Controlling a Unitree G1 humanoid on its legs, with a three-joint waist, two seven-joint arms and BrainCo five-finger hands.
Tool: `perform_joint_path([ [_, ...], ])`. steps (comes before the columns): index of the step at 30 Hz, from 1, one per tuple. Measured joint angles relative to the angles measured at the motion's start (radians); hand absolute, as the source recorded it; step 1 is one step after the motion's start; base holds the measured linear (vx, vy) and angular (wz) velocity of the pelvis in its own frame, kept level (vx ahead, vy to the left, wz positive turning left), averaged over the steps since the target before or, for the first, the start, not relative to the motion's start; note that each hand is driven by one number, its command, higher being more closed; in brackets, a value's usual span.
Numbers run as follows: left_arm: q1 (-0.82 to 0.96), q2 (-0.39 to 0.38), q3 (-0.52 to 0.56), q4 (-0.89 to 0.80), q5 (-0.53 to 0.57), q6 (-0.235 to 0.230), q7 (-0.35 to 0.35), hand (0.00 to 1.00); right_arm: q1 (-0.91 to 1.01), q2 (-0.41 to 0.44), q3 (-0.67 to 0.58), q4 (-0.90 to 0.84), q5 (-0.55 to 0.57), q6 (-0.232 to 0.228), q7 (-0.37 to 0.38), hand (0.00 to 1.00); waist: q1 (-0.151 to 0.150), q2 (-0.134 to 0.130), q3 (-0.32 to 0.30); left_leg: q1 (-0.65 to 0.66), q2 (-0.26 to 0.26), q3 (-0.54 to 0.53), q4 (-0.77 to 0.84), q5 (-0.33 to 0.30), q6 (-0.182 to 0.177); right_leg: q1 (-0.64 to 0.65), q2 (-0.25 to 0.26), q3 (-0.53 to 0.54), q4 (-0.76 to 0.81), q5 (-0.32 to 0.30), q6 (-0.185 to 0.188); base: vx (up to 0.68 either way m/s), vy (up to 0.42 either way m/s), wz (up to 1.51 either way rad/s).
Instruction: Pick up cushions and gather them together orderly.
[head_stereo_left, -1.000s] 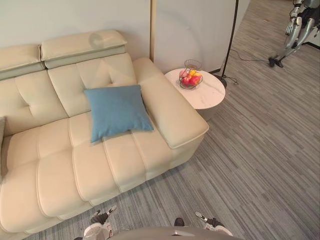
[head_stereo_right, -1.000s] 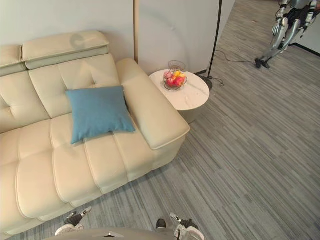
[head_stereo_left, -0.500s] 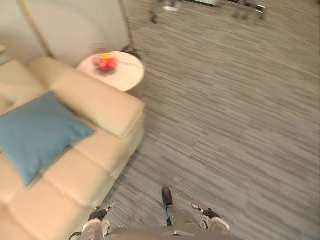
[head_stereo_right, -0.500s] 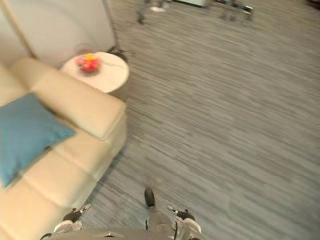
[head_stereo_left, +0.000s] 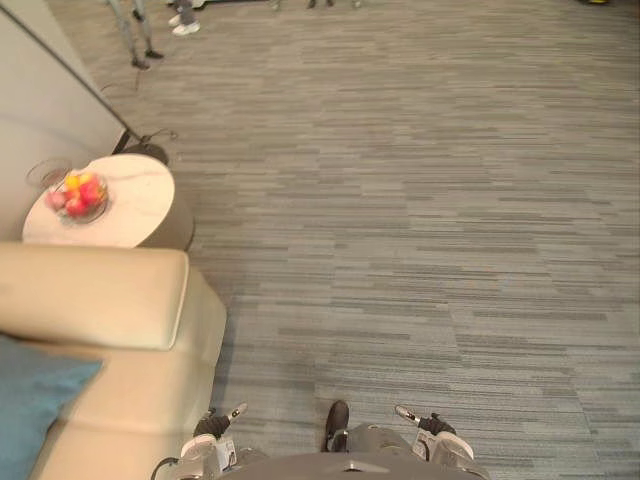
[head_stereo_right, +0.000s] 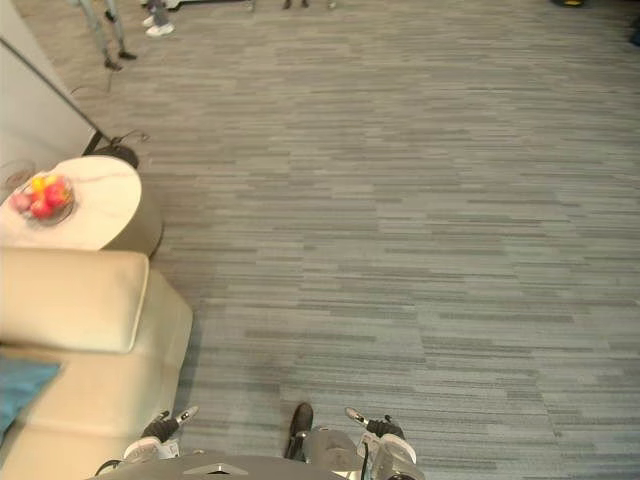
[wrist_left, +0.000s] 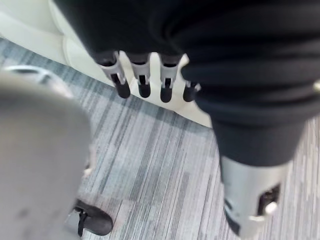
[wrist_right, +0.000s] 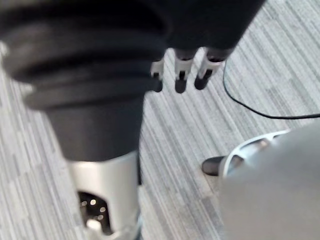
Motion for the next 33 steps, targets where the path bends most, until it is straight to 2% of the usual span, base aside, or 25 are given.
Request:
perform_joint_path([
  [2,0.004,-0.001,0.012,-0.024,-0.003,-0.004,0.001,0.0,0.004,0.002,-0.003,0.0,0.0,0.0,0.0,0.0,0.01,-0.004,0.006,-0.099,-0.018,-0.075,0.063,-0.051,-0.004,0.033,0.0,0.066,-0.001,-0.007,0.004,0.14,0.072,-0.78],
  [4,0.004,-0.003,0.012,-0.037,-0.017,-0.007,0.001,0.0,0.004,0.002,-0.006,0.011,0.0,0.001,0.0,0.0,0.025,-0.004,0.009,-0.164,-0.049,-0.136,0.028,-0.074,-0.01,0.049,-0.003,0.119,-0.004,-0.014,0.016,0.15,0.13,-0.95],
  [5,0.004,-0.002,0.01,-0.05,-0.022,-0.007,0.001,0.0,0.005,0.001,-0.013,0.018,0.0,0.002,0.0,0.0,0.035,-0.005,0.01,-0.18,-0.065,-0.161,-0.049,-0.08,-0.008,0.062,-0.007,0.149,-0.011,-0.019,0.024,0.16,0.182,-1.14],
  [8,0.004,-0.006,0.005,-0.069,-0.021,-0.008,0.002,0.0,0.01,0.014,-0.034,-0.011,0.001,0.008,-0.002,0.0,0.038,-0.015,0.014,-0.215,-0.103,-0.215,-0.297,-0.077,-0.011,0.079,-0.032,0.213,-0.017,-0.037,0.055,0.15,0.2,-0.91],
  [9,0.002,-0.012,0.006,-0.071,-0.021,-0.01,0.004,0.0,0.022,0.019,-0.033,-0.032,0.002,0.007,-0.002,0.0,0.039,-0.016,0.015,-0.224,-0.158,-0.323,-0.452,-0.062,-0.026,0.073,-0.052,0.261,-0.013,-0.048,0.077,0.17,0.246,-0.78],
  [12,0.003,-0.02,0.014,-0.072,-0.021,-0.015,0.011,0.0,0.023,0.017,-0.032,-0.036,0.0,0.007,-0.002,0.0,0.049,-0.012,0.013,-0.218,-0.224,-0.519,-0.615,-0.01,-0.039,0.052,-0.073,0.351,0.014,-0.069,0.117,0.19,0.277,-1.02],
  [13,0.003,-0.025,0.022,-0.072,-0.021,-0.015,0.012,0.0,0.026,0.02,-0.033,-0.037,0.0,0.007,-0.003,0.0,0.056,-0.006,0.007,-0.201,-0.239,-0.513,-0.61,0.036,-0.033,0.046,-0.078,0.391,0.032,-0.079,0.137,0.24,0.343,-1.2],
  [14,0.005,-0.017,0.025,-0.073,-0.021,-0.015,0.012,0.0,0.032,0.023,-0.036,-0.036,0.0,0.007,-0.002,0.0,0.062,-0.019,0.004,-0.203,-0.245,-0.465,-0.588,0.033,-0.027,0.052,-0.094,0.404,0.034,-0.077,0.145,0.3,0.415,-1.12],
  [16,0.008,0.006,0.024,-0.075,-0.021,-0.014,0.012,0.0,0.035,0.05,-0.04,-0.03,-0.001,0.008,-0.002,0.0,0.064,-0.06,-0.011,-0.175,-0.267,-0.385,-0.568,-0.01,-0.004,0.051,-0.139,0.434,0.038,-0.063,0.159,0.31,0.39,-0.85],
  [18,0.009,0.016,0.019,-0.065,-0.02,-0.014,0.012,0.0,0.042,0.054,-0.04,-0.022,-0.002,0.007,-0.001,0.0,0.064,-0.074,-0.021,-0.151,-0.274,-0.333,-0.559,-0.034,0.019,0.051,-0.15,0.446,0.031,-0.05,0.175,0.27,0.281,-0.73],
  [20,0.002,0.04,-0.031,-0.047,-0.007,-0.013,0.012,0.0,0.03,0.051,-0.036,-0.019,-0.002,0.008,0.0,0.0,0.058,-0.087,-0.037,-0.129,-0.296,-0.28,-0.562,-0.045,0.032,0.031,-0.173,0.453,0.023,-0.025,0.178,0.32,0.248,-0.94],
  [22,-0.006,0.043,-0.04,-0.03,-0.007,-0.011,0.013,0.0,0.02,0.039,-0.029,-0.017,-0.001,0.007,0.0,0.0,0.063,-0.069,-0.036,-0.113,-0.294,-0.25,-0.56,-0.045,0.032,0.015,-0.171,0.449,0.039,0.004,0.168,0.2,0.137,-0.85],
  [23,-0.008,0.039,-0.041,-0.022,-0.007,-0.008,0.014,0.0,0.014,0.027,-0.019,-0.014,-0.001,0.008,0.0,0.0,0.065,-0.049,-0.036,-0.102,-0.288,-0.22,-0.521,-0.045,0.032,0.011,-0.166,0.434,0.05,0.039,0.155,0.16,0.11,-1.14],
  [24,-0.01,0.036,-0.039,-0.018,-0.005,-0.008,0.015,0.0,-0.009,0.023,0.0,-0.013,-0.001,0.008,0.0,0.0,0.074,-0.046,-0.021,-0.148,-0.271,-0.21,-0.393,-0.063,0.037,0.023,-0.196,0.401,0.066,0.077,0.133,0.13,0.108,-1.09],
  [25,-0.009,0.04,-0.041,-0.018,0.002,-0.009,0.015,0.0,-0.012,0.02,0.009,-0.009,-0.002,0.007,0.0,0.0,0.073,-0.057,-0.022,-0.163,-0.29,-0.229,-0.392,-0.094,0.044,0.024,-0.222,0.382,0.064,0.081,0.139,0.05,0.133,-1.4],
  [26,-0.003,0.031,-0.072,-0.019,0.016,-0.018,0.015,0.0,-0.039,0.003,0.011,0.022,-0.002,0.005,0.0,0.0,0.06,-0.02,-0.041,-0.07,-0.303,-0.23,-0.79,0.117,0.074,0.031,-0.246,0.223,0.045,0.066,0.162,0.0,0.108,-1.2],
  [27,0.001,0.039,-0.075,-0.018,0.02,-0.014,0.017,0.0,-0.047,0.014,0.02,0.021,-0.002,0.007,0.002,0.0,0.063,-0.031,-0.04,-0.059,-0.312,-0.192,-0.8,0.125,0.069,0.026,-0.27,0.165,0.051,0.058,0.166,-0.02,0.072,-1.38],
  [28,0.009,0.043,-0.076,-0.021,0.022,-0.013,0.024,0.0,-0.049,0.028,0.031,0.017,-0.002,0.005,0.006,0.0,0.067,-0.026,-0.042,-0.051,-0.309,-0.152,-0.803,0.124,0.07,0.016,-0.271,0.089,0.052,0.052,0.159,-0.01,-0.01,-1.1],
  [29,0.017,0.049,-0.076,-0.027,0.025,-0.013,0.025,0.0,-0.054,0.041,0.039,0.015,-0.003,0.0,0.006,0.0,0.069,-0.024,-0.043,-0.041,-0.3,-0.112,-0.805,0.124,0.07,0.015,-0.265,0.007,0.047,0.053,0.15,0.02,-0.025,-1.5],
  [30,0.022,0.062,-0.08,-0.026,0.03,-0.012,0.025,0.0,-0.062,0.05,0.04,0.018,-0.004,-0.003,0.006,0.0,0.071,-0.027,-0.043,-0.026,-0.287,-0.07,-0.805,0.121,0.066,0.022,-0.247,-0.12,0.005,0.073,0.124,0.03,-0.035,-1.28],
  [31,0.024,0.066,-0.082,-0.026,0.031,-0.012,0.024,0.0,-0.061,0.051,0.04,0.018,-0.005,-0.004,0.005,0.0,0.071,-0.03,-0.043,-0.023,-0.286,-0.066,-0.804,0.12,0.065,0.025,-0.241,-0.144,-0.007,0.085,0.113,0.06,-0.099,-1.11],
  [32,0.023,0.073,-0.087,-0.027,0.031,-0.012,0.024,0.0,-0.056,0.053,0.039,0.017,-0.012,-0.005,0.005,0.0,0.067,-0.045,-0.035,-0.01,-0.289,-0.066,-0.804,0.113,0.059,0.04,-0.229,-0.16,-0.032,0.126,0.116,0.05,-0.117,-0.71],
  [33,0.023,0.08,-0.086,-0.026,0.031,-0.012,0.023,0.0,-0.052,0.05,0.038,0.018,-0.025,-0.005,0.004,0.0,0.067,-0.05,-0.03,0.002,-0.289,-0.068,-0.804,0.105,0.051,0.053,-0.219,-0.142,-0.053,0.126,0.118,0.03,-0.178,-0.73],
])
